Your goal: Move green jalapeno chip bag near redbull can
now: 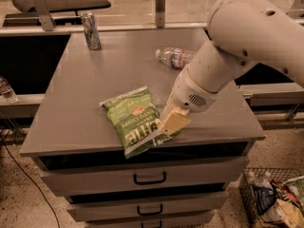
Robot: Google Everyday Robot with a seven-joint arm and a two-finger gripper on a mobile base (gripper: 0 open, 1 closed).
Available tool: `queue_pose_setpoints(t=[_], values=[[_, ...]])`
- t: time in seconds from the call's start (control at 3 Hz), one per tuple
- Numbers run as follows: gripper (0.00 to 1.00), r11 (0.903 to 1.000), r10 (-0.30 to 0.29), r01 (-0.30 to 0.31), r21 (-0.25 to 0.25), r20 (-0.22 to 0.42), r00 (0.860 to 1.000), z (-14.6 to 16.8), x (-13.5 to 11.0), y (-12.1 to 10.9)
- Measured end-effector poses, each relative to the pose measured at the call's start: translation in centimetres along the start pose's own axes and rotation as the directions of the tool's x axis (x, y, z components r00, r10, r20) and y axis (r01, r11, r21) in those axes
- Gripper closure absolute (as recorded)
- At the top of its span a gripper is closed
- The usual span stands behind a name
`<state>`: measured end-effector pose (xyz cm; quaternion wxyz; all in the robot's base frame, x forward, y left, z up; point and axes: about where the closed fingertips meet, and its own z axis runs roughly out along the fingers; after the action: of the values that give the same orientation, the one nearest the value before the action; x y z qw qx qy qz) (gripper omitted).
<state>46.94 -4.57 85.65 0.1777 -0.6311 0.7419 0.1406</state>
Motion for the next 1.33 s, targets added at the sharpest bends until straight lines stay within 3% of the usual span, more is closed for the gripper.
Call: queue_pose_setpoints(t=[0.33,0.67,1.0,1.33], values=[[0.86,0.9989,0.020,-0.020,0.043,0.008,1.000,-2.2,0.2,-0.3],[1.00,0.9933,0.049,-0.052,0.103,0.030,0.998,-5.0,0.7,-1.1],[1.00,0.9934,0.049,-0.051,0.103,0.030,0.998,-5.0,0.7,-1.1],[1.00,0.9922,0.025,-0.035,0.120,0.085,0.996,-3.1,-1.8,-1.5]])
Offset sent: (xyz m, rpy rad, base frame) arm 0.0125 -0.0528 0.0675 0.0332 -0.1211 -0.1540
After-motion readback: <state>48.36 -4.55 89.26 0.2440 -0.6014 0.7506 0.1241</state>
